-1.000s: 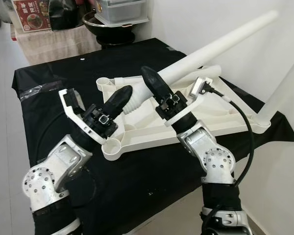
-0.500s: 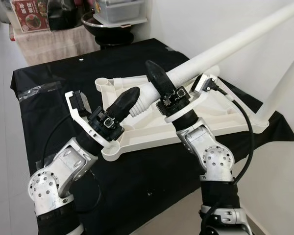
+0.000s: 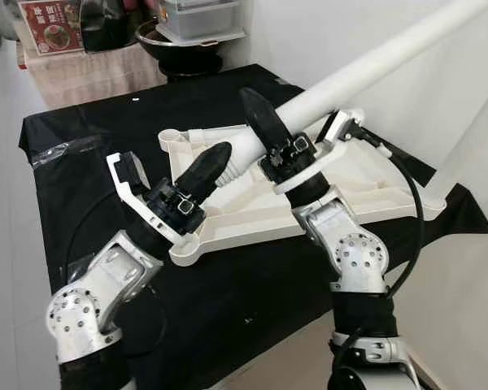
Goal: Building children table
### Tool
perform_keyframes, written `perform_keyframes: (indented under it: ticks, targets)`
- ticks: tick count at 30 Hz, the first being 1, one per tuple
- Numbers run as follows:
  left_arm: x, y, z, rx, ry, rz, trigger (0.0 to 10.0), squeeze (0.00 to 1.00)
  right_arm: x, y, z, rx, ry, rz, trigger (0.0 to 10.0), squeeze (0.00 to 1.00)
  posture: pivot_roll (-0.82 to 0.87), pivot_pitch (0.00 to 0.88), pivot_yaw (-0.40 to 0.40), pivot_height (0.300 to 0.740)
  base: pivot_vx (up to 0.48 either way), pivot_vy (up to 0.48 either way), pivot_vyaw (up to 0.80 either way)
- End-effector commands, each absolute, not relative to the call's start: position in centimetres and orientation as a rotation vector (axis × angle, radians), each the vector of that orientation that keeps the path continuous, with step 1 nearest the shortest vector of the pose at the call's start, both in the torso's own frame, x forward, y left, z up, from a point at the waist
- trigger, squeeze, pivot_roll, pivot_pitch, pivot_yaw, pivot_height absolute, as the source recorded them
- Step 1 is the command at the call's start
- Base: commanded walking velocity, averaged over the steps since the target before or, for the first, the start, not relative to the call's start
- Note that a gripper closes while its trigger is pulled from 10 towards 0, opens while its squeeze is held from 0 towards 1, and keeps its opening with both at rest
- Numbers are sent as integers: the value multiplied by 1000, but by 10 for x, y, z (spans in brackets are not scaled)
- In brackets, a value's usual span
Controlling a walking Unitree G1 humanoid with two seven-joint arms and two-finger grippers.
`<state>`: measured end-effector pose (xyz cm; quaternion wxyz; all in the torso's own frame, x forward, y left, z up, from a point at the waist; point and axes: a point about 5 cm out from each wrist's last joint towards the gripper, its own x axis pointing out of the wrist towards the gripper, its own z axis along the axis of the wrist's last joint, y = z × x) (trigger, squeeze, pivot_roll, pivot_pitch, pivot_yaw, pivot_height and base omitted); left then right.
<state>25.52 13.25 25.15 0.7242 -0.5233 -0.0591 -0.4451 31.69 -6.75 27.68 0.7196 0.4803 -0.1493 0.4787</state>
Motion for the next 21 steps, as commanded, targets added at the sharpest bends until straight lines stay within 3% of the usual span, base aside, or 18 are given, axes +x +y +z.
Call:
perform_keyframes:
  ticks: [1,13,15,17,18,19,20,21]
  targets:
    - [246,140,252,-1120,-144,-1019,10000,1000,319,-69,293,1050,-399,1050,0,0,-11,61,-37,740,0,0,0]
    - [224,176,235,-932,-105,-964,10000,1000,338,-120,303,802,-482,835,0,0,-5,52,-43,740,0,0,0]
    - [224,182,229,-876,-81,-901,10000,1000,341,-126,302,646,-474,787,0,0,-4,57,-45,740,0,0,0]
    - [224,184,228,-859,-73,-882,10000,1000,342,-127,302,597,-469,773,0,0,-4,57,-45,740,0,0,0]
    - [228,186,224,-798,-60,-810,10000,1000,342,-125,299,505,-451,766,10000,0,-5,57,-44,740,0,0,0]
    - [228,186,224,-798,-60,-810,10000,1000,342,-125,299,505,-451,766,10000,0,-5,57,-44,740,0,0,0]
    - [237,189,217,-706,-35,-695,10000,259,341,-120,292,412,-421,773,10000,0,-8,61,-43,740,0,0,0]
    - [244,191,211,-629,-24,-584,10000,0,339,-113,285,328,-390,787,10000,0,-7,61,-44,740,0,0,0]
